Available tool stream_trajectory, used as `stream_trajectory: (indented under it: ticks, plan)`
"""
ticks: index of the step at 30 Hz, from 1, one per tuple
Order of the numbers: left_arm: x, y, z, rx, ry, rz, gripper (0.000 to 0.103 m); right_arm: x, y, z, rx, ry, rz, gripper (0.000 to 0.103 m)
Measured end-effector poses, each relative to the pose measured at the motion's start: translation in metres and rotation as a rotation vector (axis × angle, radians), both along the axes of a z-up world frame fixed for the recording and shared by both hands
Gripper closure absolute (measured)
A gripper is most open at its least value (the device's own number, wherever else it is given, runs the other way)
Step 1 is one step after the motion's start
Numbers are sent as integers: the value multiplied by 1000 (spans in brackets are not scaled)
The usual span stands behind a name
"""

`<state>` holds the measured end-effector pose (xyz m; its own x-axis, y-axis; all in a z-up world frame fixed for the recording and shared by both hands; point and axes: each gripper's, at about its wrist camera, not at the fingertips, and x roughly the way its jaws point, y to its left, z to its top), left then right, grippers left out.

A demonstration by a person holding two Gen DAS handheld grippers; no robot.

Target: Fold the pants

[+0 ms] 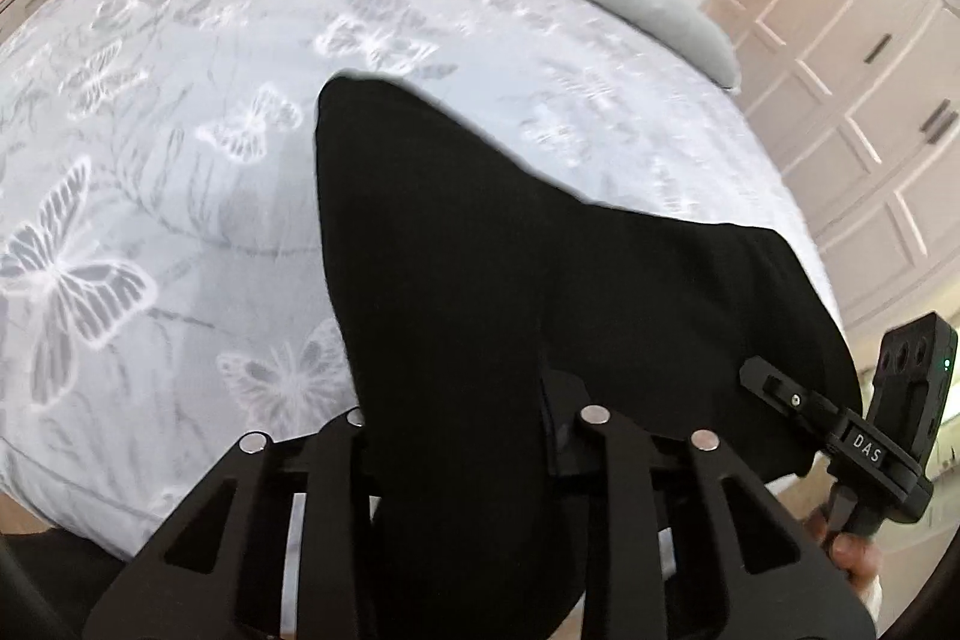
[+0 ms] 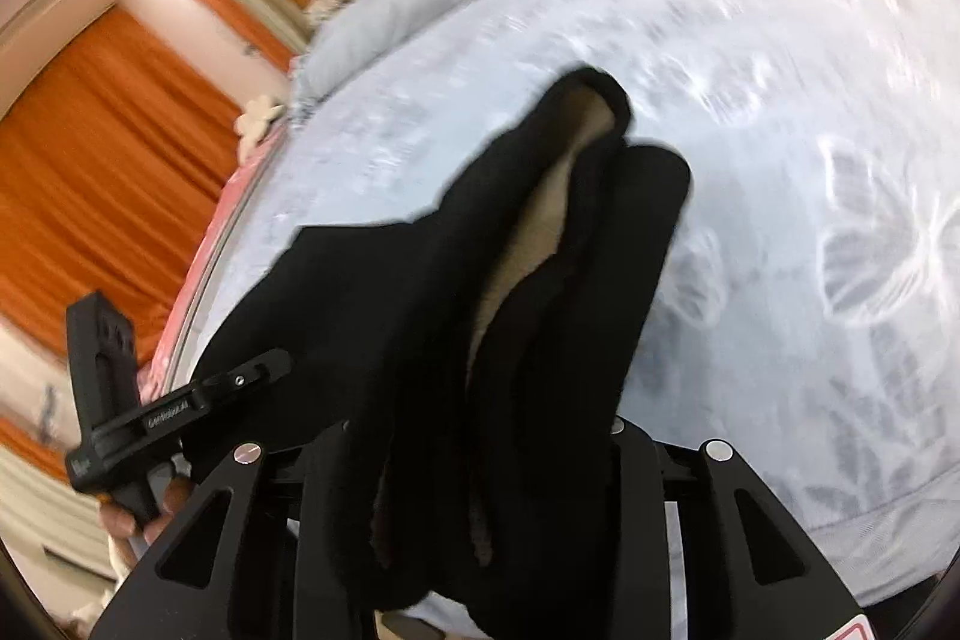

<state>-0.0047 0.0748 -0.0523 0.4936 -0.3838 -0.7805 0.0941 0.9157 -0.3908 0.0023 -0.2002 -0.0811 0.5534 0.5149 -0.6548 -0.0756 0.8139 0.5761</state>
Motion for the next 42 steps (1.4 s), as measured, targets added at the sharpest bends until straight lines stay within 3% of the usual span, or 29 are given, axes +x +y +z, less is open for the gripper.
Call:
stream_trajectory:
  ticks: [3, 9, 14, 19, 23, 26, 30, 32, 33, 35, 36, 37, 39, 42]
  plan:
    - [-6, 9, 32, -18, -24, -21, 81, -10, 5, 37, -2, -64, 33, 71]
    - [1, 12, 122, -5, -193, -48, 81, 2, 6, 113, -13, -217, 57, 71]
    - [46, 6, 189, 18, -369, -42, 81, 53, -1, 162, 5, -321, 42, 70]
    - [122, -5, 203, 22, -473, -18, 80, 144, -14, 174, 39, -388, 12, 70]
    - [194, -14, 178, 37, -516, 17, 80, 219, -27, 143, 86, -383, -18, 70]
    - [250, -23, 134, 65, -496, 37, 80, 281, -33, 92, 105, -352, -44, 70]
    - [311, -27, 58, 99, -405, 43, 80, 329, -32, 20, 85, -261, -60, 70]
    - [334, -27, 4, 133, -318, 31, 80, 354, -29, -31, 58, -152, -56, 69]
    - [344, -26, -28, 145, -251, 27, 79, 361, -28, -48, 41, -111, -54, 62]
    - [346, -17, -62, 159, -232, 53, 58, 365, -31, -84, 7, -55, -92, 44]
    - [339, -6, -70, 136, -272, 97, 33, 362, -43, -89, 104, -56, -107, 43]
    - [339, 4, -70, 113, -243, 144, 14, 362, -52, -86, 139, -42, -122, 39]
    - [336, 31, -63, 27, -197, 238, 13, 358, -67, -77, 96, -17, -192, 32]
    - [319, 46, -40, 110, -214, 273, 14, 335, -90, -57, 60, -25, -254, 32]
